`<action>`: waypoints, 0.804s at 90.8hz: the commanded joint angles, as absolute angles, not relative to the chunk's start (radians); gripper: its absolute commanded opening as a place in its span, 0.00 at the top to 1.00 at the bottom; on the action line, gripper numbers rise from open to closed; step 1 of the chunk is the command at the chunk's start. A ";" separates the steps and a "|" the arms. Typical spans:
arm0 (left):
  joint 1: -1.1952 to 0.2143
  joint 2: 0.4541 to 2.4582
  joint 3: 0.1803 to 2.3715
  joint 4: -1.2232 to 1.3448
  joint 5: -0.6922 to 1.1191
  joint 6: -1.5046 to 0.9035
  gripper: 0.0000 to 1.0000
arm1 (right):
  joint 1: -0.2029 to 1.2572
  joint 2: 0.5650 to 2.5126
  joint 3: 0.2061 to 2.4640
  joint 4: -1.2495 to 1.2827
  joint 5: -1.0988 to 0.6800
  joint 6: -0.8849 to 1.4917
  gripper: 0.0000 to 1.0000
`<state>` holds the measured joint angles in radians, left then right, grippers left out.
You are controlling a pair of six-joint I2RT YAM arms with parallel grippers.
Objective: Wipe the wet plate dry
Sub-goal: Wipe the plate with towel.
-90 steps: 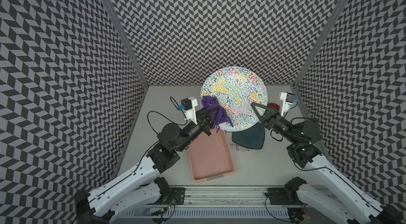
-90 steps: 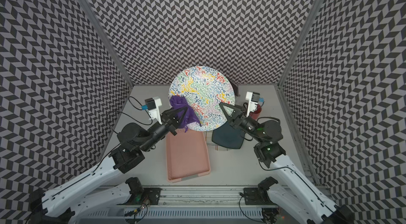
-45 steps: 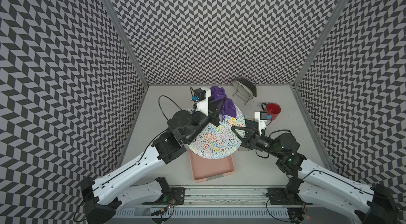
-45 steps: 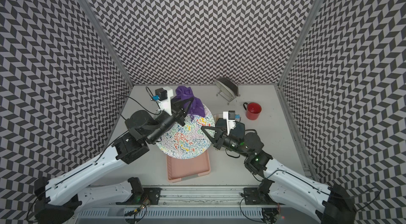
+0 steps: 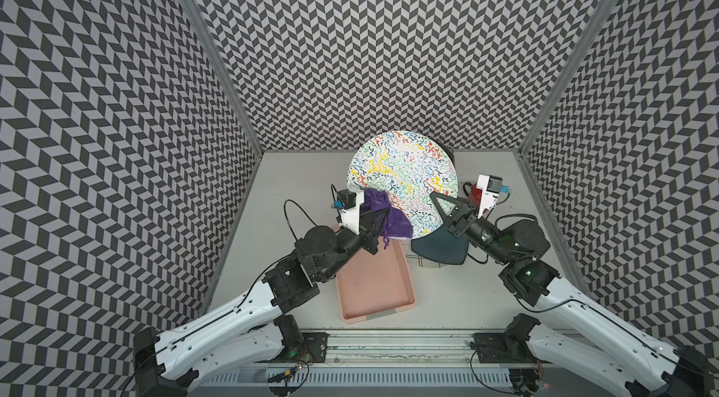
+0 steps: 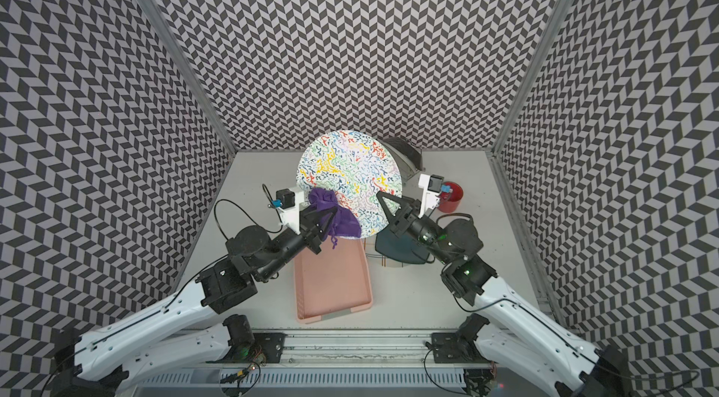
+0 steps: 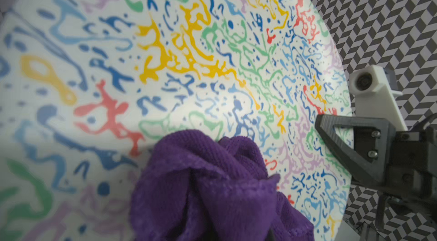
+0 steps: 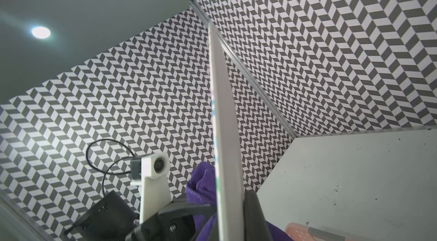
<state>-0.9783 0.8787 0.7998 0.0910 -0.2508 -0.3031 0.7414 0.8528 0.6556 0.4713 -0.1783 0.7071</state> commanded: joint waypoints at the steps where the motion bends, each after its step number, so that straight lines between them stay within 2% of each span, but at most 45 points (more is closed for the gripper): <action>1: -1.065 1.032 0.868 0.033 -0.343 -0.215 1.00 | 0.837 0.814 0.713 0.729 -0.340 0.711 1.00; 7: -1.119 1.105 0.901 0.025 -0.494 -0.209 1.00 | 0.838 0.814 0.694 0.766 -0.325 0.719 1.00; 13: -1.065 1.101 0.888 0.052 -0.529 -0.251 1.00 | 0.838 0.802 0.664 0.770 -0.295 0.726 1.00; 25: -0.772 0.987 0.846 0.108 -0.299 -0.393 1.00 | 0.838 0.794 0.583 0.798 -0.349 0.757 1.00; 30: -0.707 0.977 0.869 0.114 -0.211 -0.376 1.00 | 0.841 0.802 0.554 0.815 -0.409 0.770 1.00; 39: -0.747 1.045 0.969 0.062 -0.108 -0.251 1.00 | 0.866 0.831 0.498 0.920 -0.462 0.787 1.00; 47: -0.912 1.150 1.023 -0.006 -0.286 -0.144 1.00 | 0.855 0.848 0.474 1.009 -0.427 0.807 1.00; 52: -0.948 1.176 1.007 -0.010 -0.311 -0.162 1.00 | 0.817 0.847 0.493 0.988 -0.407 0.827 1.00; 62: -0.927 1.115 0.878 0.068 -0.287 -0.252 1.00 | 0.675 0.831 0.539 0.984 -0.441 0.918 1.00; 73: -0.780 1.000 0.746 0.073 -0.184 -0.379 1.00 | 0.522 0.799 0.520 1.102 -0.521 1.077 1.00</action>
<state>-0.9157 1.0653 0.8497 0.1715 -0.2081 -0.2771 0.6140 0.8726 0.4492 0.6117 -0.3725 0.9352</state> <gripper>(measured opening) 0.081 0.094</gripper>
